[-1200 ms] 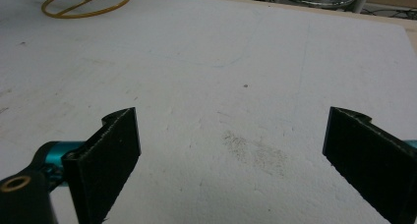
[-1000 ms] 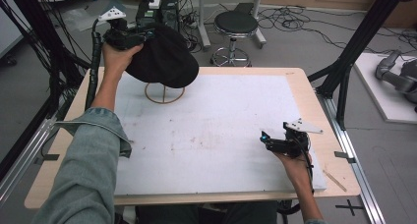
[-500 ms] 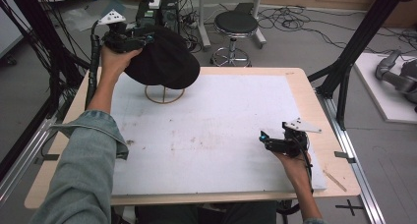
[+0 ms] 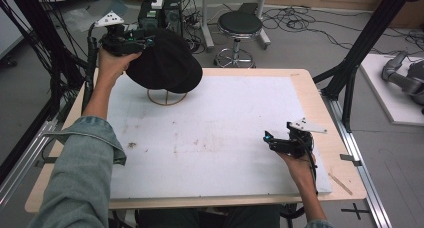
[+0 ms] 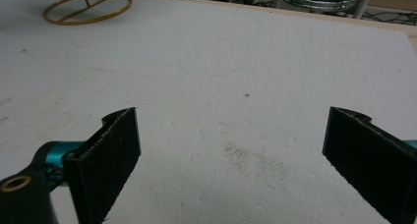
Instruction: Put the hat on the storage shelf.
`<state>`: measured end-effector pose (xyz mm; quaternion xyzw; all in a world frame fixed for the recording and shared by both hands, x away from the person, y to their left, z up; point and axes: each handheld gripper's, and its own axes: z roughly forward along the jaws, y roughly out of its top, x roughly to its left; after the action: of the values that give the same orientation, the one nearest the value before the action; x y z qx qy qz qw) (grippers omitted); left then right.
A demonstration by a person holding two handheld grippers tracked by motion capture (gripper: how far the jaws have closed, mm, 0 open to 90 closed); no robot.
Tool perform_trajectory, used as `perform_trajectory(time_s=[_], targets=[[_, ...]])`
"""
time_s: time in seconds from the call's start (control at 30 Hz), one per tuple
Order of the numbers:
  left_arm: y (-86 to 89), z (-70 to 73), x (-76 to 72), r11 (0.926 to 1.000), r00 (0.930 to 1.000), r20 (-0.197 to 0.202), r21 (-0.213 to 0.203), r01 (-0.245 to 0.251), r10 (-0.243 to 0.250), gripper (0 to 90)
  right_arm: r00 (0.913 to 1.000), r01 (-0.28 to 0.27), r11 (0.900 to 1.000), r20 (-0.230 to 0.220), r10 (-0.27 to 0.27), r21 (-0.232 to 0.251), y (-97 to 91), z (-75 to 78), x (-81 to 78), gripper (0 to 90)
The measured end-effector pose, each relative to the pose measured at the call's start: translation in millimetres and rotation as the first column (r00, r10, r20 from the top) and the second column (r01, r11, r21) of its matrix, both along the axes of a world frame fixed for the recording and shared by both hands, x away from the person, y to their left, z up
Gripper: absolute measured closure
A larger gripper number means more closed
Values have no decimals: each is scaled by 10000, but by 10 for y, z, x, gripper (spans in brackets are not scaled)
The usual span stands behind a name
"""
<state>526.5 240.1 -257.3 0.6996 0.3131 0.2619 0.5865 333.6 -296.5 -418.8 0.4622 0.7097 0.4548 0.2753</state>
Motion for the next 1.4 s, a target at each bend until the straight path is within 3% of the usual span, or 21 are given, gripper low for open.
perform_trajectory(time_s=[0.5,0.8,0.97,1.4], targets=[[246,-6,-421,9999,9999,129,14,-106,106,371,9999,-141,9999,25,141,82,75,11,150,70],[333,-156,-742,9996,9997,109,177,-232,230,320,9998,-197,9998,-43,197,10,121,13,184,70],[327,-287,-935,9987,9998,14,461,-201,201,291,9998,-180,9998,36,180,32,112,27,186,70],[330,-531,-1297,9991,9995,-22,297,-315,316,284,9996,-271,9996,81,270,109,181,58,243,70]])
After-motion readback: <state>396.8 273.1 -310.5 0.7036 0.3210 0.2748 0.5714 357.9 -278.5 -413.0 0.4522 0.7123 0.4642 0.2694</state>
